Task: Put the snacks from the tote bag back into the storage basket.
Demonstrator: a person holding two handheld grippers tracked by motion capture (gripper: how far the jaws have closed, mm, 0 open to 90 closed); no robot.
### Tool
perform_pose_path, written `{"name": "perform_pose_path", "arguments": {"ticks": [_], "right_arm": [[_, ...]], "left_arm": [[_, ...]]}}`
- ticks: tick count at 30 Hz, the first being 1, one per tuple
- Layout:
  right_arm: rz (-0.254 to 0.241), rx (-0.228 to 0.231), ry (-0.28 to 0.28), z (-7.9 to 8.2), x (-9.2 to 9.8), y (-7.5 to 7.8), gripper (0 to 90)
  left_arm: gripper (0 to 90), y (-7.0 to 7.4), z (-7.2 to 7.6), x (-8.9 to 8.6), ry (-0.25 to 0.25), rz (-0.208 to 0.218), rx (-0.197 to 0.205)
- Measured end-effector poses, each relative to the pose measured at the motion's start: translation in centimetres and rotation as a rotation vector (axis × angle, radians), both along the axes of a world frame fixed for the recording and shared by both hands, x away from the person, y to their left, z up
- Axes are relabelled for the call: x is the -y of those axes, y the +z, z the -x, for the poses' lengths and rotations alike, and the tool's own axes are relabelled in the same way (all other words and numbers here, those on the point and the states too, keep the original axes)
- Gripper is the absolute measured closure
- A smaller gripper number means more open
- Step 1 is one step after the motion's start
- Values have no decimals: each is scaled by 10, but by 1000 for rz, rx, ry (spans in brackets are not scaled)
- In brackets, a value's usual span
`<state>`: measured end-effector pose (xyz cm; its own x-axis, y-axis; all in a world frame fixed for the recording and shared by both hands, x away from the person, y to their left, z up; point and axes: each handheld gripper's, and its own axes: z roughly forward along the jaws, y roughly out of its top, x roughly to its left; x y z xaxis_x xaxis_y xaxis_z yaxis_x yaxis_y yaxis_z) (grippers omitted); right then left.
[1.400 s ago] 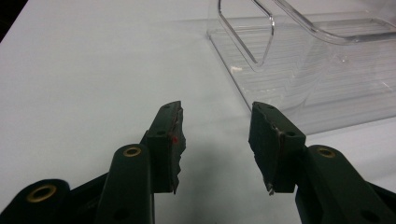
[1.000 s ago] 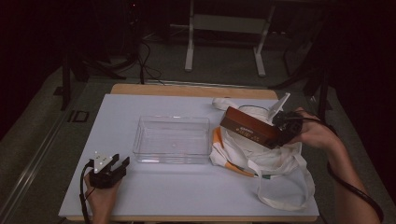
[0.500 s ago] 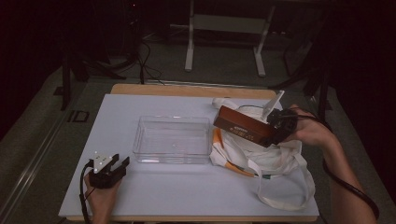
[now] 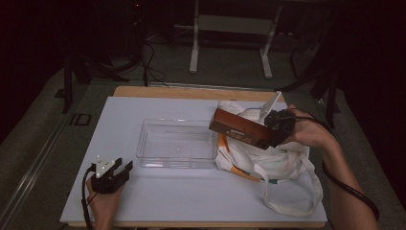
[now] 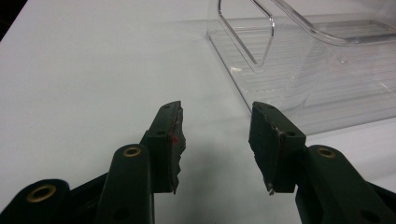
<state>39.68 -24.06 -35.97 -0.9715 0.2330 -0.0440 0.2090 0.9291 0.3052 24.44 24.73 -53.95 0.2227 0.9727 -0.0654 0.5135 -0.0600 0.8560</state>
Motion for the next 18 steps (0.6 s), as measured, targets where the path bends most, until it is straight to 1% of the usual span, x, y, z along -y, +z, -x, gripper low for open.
{"name": "perform_pose_path", "arguments": {"ticks": [11, 18], "right_arm": [[-12, 10, 32, 0, -21, 3, 431], [-14, 12, 65, -1, -36, 4, 431]], "left_arm": [[551, 0, 0, 0, 3, 3, 0], [551, 0, 0, -1, 3, 7, 2]]}}
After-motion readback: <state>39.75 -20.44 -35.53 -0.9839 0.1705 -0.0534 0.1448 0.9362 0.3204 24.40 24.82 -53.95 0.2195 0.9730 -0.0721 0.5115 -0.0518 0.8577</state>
